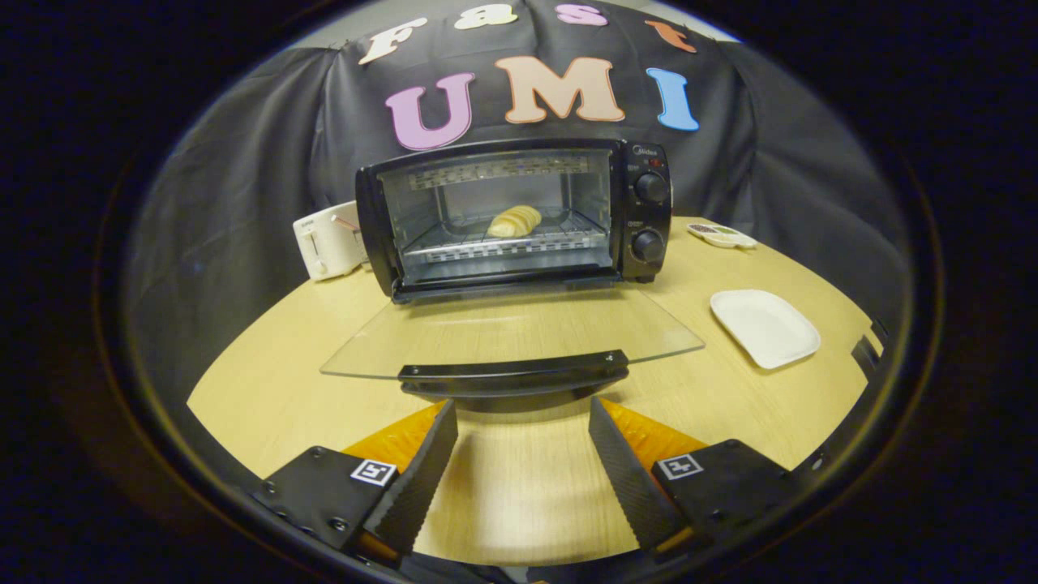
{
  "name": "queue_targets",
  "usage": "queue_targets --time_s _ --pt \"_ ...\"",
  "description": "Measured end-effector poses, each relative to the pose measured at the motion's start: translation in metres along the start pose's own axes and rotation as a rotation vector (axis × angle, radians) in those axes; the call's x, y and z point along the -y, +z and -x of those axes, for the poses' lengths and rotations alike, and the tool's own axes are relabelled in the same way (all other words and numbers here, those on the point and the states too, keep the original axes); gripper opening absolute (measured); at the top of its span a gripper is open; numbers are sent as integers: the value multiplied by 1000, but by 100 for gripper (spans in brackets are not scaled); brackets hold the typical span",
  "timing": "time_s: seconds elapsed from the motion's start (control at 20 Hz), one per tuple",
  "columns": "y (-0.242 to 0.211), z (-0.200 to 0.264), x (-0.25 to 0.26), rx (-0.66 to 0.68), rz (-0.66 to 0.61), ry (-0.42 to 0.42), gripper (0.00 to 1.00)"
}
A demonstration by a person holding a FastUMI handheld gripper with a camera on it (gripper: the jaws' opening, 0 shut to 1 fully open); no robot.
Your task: Open the toaster oven, put the food inside, and close the toaster oven door.
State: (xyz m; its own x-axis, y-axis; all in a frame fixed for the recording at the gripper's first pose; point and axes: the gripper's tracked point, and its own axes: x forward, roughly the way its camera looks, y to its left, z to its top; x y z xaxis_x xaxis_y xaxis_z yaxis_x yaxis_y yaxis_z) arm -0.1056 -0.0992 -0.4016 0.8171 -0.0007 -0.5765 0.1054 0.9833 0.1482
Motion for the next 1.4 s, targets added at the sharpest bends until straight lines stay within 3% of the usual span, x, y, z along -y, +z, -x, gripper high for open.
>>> queue_targets --time_s 0.4,1.4 --pt "21 -2 -11 51 36 33 100" --pt "204 -27 -45 388 23 99 100"
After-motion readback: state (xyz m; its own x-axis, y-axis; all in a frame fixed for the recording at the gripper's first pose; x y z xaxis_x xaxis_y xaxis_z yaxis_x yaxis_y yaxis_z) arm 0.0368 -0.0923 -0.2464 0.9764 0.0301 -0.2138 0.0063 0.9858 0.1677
